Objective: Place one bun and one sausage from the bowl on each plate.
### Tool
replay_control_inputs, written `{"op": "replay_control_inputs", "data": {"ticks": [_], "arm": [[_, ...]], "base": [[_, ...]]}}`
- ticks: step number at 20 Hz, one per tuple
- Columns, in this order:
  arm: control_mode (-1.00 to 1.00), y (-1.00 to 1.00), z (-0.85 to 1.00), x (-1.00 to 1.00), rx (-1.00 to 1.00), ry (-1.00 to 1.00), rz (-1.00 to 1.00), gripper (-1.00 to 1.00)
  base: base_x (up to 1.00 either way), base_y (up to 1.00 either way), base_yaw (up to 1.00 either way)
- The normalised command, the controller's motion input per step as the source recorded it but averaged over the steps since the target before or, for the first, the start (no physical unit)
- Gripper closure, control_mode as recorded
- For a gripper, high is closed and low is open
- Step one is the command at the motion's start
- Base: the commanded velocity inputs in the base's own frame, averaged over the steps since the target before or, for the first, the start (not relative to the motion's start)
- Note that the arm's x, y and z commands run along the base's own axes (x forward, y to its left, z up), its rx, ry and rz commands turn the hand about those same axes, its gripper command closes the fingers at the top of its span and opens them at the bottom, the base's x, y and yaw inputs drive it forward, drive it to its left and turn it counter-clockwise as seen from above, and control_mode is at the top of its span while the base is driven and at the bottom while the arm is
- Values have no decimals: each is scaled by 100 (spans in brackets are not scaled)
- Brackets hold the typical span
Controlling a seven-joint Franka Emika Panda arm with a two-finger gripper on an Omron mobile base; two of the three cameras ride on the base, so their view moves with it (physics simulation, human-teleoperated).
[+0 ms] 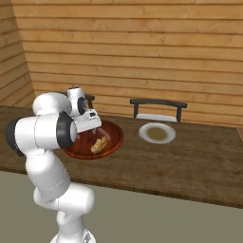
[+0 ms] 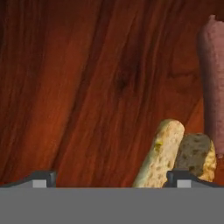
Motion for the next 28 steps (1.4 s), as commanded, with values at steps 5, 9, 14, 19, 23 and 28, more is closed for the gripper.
{"op": "replay_control_inputs", "data": {"ticks": [5,9,14,19,23,28], "arm": [[-100,-58,-4,4,11,5,-11,-100],[-100,-15,-24,0,0,14,-17,-100],[-100,-29,-23,-1,0,9,-15,-100],[-100,-18,-3,-12,0,0,-6,-100],[-100,1,0,-27,0,0,0,-100],[-100,8,-7,-35,0,0,0,-100]], "base": [[0,0,0],[0,0,0],[0,0,0],[0,0,0],[0,0,0],[0,0,0]]}}
